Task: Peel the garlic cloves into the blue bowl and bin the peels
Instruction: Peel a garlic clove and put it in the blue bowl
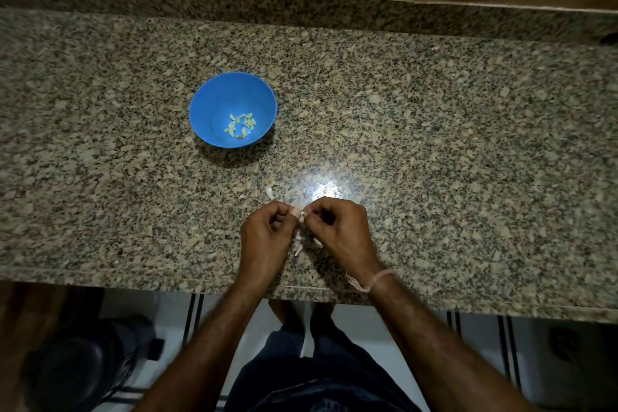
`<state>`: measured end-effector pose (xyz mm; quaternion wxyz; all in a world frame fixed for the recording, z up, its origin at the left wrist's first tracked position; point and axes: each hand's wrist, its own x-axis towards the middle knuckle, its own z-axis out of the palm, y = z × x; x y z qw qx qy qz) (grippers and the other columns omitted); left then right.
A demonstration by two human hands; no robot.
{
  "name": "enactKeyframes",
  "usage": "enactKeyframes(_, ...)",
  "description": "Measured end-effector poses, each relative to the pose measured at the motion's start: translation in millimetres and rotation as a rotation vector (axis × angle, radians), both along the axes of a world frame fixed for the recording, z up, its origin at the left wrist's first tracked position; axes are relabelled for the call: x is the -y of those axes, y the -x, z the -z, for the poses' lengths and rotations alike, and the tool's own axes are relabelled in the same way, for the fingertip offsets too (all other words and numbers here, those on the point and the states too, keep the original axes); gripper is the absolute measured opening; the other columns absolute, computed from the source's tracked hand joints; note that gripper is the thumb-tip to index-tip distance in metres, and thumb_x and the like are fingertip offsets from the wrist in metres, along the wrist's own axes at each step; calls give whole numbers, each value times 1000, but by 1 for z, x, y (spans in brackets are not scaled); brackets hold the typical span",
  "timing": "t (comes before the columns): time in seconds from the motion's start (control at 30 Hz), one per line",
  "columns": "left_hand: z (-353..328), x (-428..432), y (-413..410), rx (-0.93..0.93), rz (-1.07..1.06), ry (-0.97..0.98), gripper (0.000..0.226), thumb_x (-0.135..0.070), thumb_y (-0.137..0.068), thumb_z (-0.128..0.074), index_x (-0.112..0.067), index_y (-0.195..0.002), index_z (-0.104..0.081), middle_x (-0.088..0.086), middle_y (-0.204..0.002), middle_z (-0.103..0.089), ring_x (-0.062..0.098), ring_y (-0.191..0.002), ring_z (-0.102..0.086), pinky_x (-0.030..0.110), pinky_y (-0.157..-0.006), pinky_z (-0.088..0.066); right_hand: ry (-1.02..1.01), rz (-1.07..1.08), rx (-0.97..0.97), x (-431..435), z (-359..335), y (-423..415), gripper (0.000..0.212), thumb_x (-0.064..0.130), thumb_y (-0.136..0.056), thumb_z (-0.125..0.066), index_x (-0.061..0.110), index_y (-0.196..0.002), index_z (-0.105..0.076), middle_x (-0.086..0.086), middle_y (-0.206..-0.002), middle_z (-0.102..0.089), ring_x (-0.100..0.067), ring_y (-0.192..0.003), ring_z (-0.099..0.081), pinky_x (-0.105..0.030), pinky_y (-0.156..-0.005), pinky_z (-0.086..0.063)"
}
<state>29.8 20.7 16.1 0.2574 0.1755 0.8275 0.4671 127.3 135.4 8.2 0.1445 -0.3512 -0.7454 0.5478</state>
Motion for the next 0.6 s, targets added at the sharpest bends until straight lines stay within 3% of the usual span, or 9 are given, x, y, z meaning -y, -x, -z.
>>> enactKeyframes(0.23, -3, 2, -5, -147, 42, -17, 8, -20, -99, -67, -20, -93, -72, -11, -81, -71, 3, -78, -67, 10, -63, -47, -72, -21, 62, 0, 4, 4, 12, 23, -89, -78, 19, -78, -76, 5, -67, -72, -13, -63, -69, -38, -59, -58)
enactKeyframes(0.33, -2, 0, -5, -156, 49, -18, 9, -15, -99, -66, -18, -94, -72, -11, -83, -71, 2, -79, -66, 9, -64, -46, 117, 53, 53, -1, 4, 6, 10, 15, -89, -77, 12, -79, -77, -2, -71, -75, -11, -64, -71, -27, -56, -56)
enactKeyframes(0.43, 5, -1, 0, 130, -17, -64, 10, -15, -100, -65, -16, -94, -73, -2, -81, -75, 10, -76, -70, 25, -68, -56, 329, 92, 37, -3, 8, 7, 10, 13, -90, -76, 8, -81, -77, -8, -78, -77, -20, -71, -72, -36, -66, -61)
enactKeyframes(0.5, 6, -2, 1, 380, -96, -123, 12, -15, -102, -63, -10, -95, -73, 4, -80, -75, 13, -72, -67, 29, -66, -54, 402, 110, 37, -3, 9, 7, 11, 13, -90, -74, 7, -82, -77, -14, -80, -77, -25, -73, -71, -46, -73, -62)
enactKeyframes(0.57, 5, -1, 0, 507, -157, -166, 17, -17, -103, -62, -6, -95, -71, 6, -77, -71, 13, -67, -61, 29, -63, -50, 382, 130, 44, -2, 8, 5, 11, 13, -92, -74, 6, -84, -77, -12, -79, -77, -26, -74, -74, -48, -76, -63)
enactKeyframes(0.6, 5, -1, -1, 519, -171, -174, 19, -18, -104, -61, -4, -94, -70, 7, -76, -69, 13, -65, -59, 30, -62, -49, 277, 115, 69, -2, 9, 4, 11, 14, -92, -74, 9, -84, -78, -6, -77, -77, -23, -74, -75, -46, -75, -64)
